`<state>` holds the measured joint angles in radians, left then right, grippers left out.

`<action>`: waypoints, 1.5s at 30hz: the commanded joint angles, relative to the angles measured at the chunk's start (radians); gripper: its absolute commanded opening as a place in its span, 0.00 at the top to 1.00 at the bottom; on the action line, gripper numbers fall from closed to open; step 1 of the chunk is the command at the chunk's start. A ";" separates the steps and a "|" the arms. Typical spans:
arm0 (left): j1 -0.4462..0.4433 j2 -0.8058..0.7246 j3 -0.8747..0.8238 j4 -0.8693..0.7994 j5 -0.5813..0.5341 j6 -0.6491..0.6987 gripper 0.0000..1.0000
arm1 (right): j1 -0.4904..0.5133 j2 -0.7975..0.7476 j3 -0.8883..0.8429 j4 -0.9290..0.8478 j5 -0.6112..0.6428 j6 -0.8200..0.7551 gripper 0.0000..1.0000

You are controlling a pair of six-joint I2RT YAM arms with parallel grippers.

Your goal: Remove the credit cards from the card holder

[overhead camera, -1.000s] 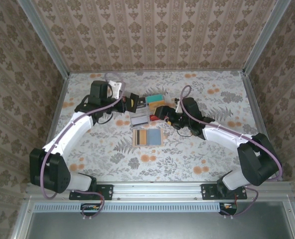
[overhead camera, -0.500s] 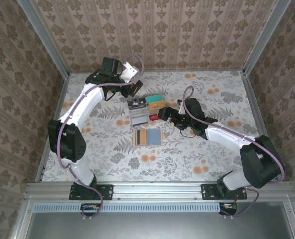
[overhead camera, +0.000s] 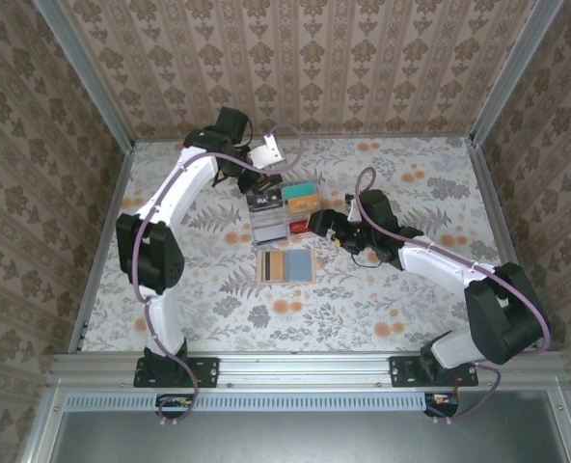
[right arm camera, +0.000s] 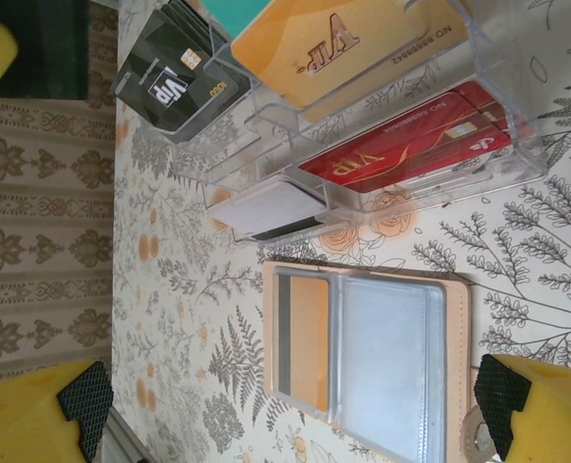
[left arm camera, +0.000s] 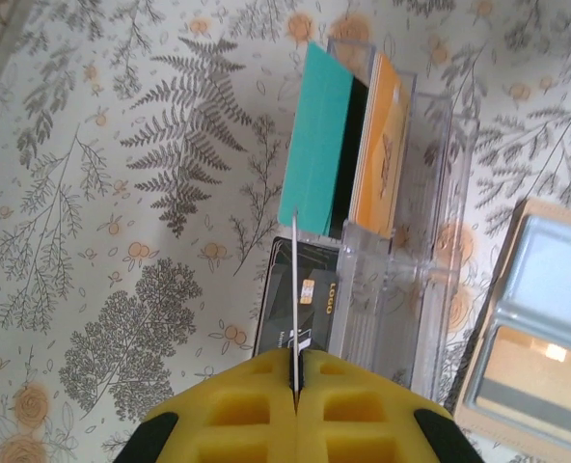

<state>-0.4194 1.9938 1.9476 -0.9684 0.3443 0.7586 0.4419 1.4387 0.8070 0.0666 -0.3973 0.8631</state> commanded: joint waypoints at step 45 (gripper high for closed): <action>0.003 0.179 0.296 -0.200 -0.015 0.104 0.59 | 0.008 -0.098 -0.007 -0.058 0.000 0.013 0.00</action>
<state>-0.4248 2.2429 2.2009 -1.2037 0.2810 0.9024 0.4431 1.3602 0.8066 0.0181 -0.3992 0.8696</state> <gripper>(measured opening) 0.403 0.995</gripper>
